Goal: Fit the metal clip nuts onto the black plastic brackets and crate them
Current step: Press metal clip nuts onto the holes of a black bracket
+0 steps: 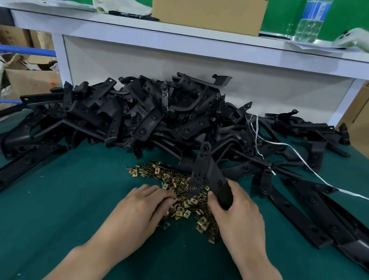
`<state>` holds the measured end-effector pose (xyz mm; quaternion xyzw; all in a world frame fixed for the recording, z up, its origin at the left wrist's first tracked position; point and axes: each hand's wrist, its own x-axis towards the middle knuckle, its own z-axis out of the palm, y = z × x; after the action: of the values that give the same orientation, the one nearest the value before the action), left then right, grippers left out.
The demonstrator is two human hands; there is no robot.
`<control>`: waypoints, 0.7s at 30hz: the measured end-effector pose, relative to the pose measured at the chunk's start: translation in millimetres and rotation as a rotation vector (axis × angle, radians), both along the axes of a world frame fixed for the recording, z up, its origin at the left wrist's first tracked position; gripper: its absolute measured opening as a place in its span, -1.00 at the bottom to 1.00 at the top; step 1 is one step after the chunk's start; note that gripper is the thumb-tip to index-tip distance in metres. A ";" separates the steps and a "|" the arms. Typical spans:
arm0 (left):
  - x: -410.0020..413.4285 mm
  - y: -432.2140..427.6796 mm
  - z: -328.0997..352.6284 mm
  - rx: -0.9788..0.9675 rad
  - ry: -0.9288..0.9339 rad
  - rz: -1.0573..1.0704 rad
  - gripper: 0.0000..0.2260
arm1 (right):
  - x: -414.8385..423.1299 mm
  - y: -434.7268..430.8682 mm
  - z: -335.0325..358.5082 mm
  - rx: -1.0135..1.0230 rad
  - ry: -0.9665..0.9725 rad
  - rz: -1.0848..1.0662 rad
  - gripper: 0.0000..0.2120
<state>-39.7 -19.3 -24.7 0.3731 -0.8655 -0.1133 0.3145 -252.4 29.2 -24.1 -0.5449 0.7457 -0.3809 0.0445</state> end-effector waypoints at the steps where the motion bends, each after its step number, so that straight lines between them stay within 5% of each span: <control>1: 0.3 0.0 0.1 -0.009 0.014 0.029 -0.70 | -0.1 -0.1 0.2 0.001 -0.001 0.001 -0.75; 21: 2.6 -0.8 -5.6 0.114 0.209 0.080 -0.74 | 0.6 0.4 -0.3 -0.023 -0.018 0.007 -0.77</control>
<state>-37.1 -20.1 -30.4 0.4108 -0.8046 -0.1880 0.3854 -251.8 29.6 -24.4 -0.5446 0.7390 -0.3939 0.0463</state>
